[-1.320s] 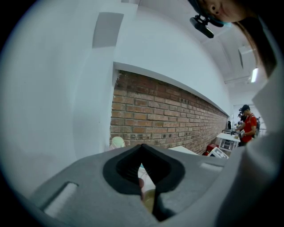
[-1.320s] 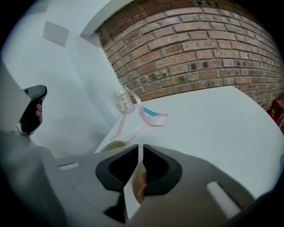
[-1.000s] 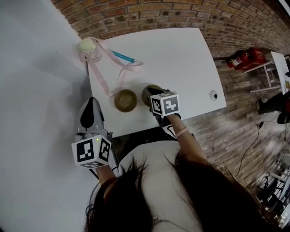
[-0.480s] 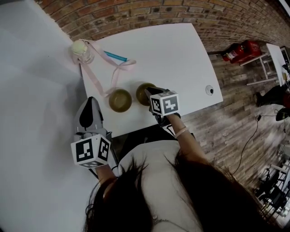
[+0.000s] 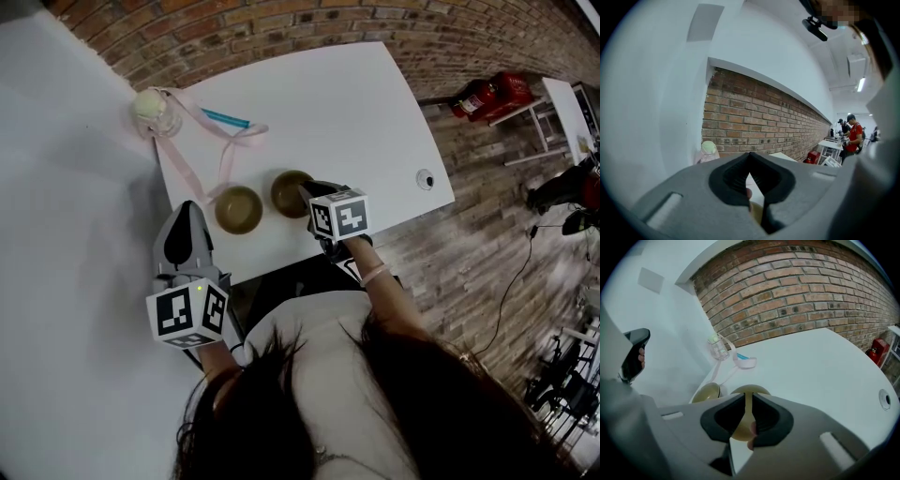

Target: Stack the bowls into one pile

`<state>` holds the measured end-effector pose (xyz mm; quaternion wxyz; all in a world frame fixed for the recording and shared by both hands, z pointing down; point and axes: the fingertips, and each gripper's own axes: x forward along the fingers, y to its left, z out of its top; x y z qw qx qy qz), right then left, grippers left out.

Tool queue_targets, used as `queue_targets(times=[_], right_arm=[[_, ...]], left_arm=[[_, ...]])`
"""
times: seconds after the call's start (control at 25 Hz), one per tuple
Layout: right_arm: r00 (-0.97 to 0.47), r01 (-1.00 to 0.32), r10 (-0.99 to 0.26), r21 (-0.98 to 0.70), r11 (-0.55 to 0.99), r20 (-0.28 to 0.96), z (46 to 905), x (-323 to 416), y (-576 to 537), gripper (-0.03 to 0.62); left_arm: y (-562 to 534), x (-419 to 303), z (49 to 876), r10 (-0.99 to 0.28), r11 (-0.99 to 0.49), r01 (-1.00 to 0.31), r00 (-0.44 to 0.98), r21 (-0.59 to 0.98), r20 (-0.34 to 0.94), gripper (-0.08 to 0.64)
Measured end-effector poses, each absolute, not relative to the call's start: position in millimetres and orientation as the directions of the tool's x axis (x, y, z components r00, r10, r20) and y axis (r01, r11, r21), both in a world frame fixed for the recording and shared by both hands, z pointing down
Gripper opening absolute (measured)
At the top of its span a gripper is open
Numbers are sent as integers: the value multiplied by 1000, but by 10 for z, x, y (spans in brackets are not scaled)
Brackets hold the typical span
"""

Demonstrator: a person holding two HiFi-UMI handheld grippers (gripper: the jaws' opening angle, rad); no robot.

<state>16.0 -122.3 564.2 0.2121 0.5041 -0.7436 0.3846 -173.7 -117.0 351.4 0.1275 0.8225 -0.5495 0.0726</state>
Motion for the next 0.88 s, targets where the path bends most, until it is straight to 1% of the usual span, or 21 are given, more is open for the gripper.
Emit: queue_targets(times=[0.88], right_arm=[[-366,-924,-570,-358,130,736,5851,488,-1060,89]], left_arm=[[-1104,-1480,3655,-863,-378,-916,402,137,307,1]])
